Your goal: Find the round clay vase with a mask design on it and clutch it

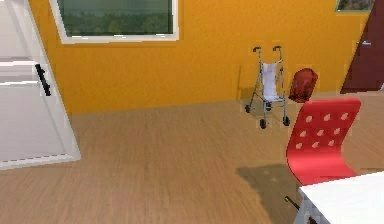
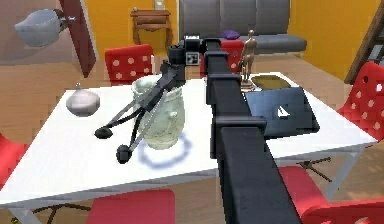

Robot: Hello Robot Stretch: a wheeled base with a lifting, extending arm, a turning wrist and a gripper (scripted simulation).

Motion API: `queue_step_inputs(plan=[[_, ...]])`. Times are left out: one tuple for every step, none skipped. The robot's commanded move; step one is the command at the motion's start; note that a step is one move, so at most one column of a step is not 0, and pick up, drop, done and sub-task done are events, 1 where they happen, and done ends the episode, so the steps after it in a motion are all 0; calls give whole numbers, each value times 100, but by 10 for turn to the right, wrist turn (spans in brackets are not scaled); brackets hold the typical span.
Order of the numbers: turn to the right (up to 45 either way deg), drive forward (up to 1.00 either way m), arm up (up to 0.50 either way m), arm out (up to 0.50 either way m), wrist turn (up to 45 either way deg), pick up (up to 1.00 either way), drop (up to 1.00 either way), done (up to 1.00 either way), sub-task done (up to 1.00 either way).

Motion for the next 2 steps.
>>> queue_step_inputs(plan=[[0,0,0,0,450,0,0,0,0],[0,0,0,0,450,0,0,0,0]])
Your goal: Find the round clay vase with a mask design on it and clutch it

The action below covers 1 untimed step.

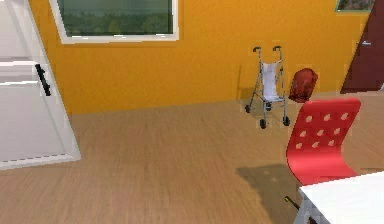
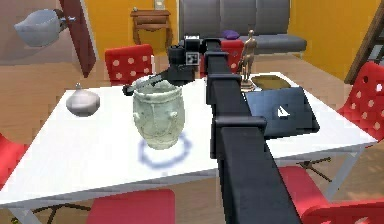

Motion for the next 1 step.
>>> queue_step_inputs(plan=[[0,0,0,0,120,0,0,0,0]])
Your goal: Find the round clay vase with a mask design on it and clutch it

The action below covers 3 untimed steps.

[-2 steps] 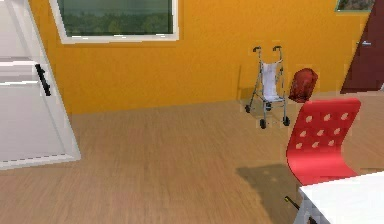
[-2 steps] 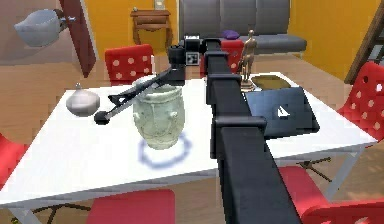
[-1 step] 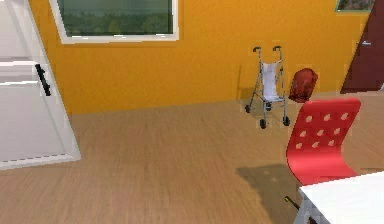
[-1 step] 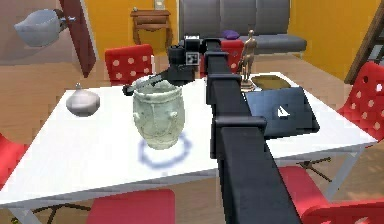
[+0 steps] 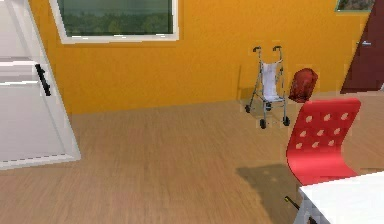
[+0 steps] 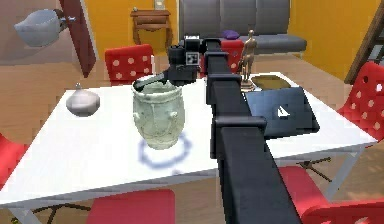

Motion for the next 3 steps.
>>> queue_step_inputs(plan=[[0,0,-22,0,0,0,0,0,0],[0,0,0,0,0,100,0,0,0],[0,0,10,0,0,0,0,0,0]])
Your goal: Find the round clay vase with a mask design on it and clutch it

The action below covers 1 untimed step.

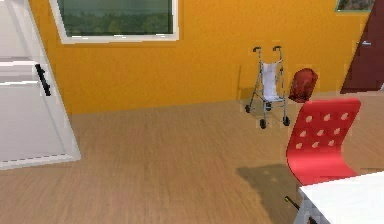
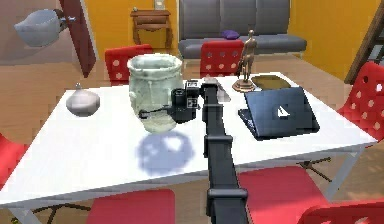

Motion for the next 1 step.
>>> queue_step_inputs(plan=[[0,0,0,0,0,0,0,100,0]])
